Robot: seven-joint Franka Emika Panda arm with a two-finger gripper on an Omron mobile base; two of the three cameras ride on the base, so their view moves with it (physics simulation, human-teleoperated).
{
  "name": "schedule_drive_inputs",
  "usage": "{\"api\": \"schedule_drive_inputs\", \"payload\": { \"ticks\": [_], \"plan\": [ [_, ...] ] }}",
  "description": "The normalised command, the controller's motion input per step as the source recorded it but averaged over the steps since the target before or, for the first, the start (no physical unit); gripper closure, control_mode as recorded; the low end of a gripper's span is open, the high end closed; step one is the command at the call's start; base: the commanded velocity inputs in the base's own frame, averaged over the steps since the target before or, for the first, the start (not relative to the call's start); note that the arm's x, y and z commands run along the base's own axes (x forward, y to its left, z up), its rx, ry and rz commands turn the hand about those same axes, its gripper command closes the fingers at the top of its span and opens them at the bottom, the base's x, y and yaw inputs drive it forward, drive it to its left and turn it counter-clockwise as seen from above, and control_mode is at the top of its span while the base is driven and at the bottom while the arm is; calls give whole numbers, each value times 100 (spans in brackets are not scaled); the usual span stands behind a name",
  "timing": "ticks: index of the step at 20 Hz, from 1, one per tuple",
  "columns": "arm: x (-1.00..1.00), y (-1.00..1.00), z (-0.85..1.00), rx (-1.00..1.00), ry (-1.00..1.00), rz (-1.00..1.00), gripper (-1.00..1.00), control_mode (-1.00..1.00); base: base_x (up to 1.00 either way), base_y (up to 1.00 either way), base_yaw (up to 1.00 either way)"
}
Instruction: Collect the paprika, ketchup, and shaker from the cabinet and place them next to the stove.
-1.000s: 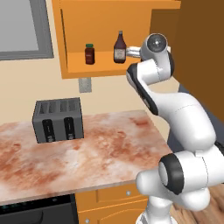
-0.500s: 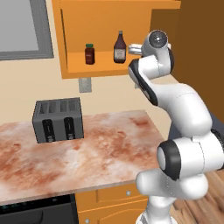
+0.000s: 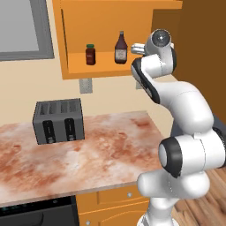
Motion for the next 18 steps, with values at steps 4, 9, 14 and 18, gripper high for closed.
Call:
{"api": "schedule_drive_inputs", "payload": {
  "ticks": [4,9,14,18],
  "plan": [
    [9,0,-3,0,0,0,-100,-100,0,0,0],
    [16,0,-4,0,0,0,-100,-100,0,0,0],
    [19,0,-6,0,0,0,-100,-100,0,0,0],
    [7,0,-3,0,0,0,100,-100,0,0,0]
  ]
}}
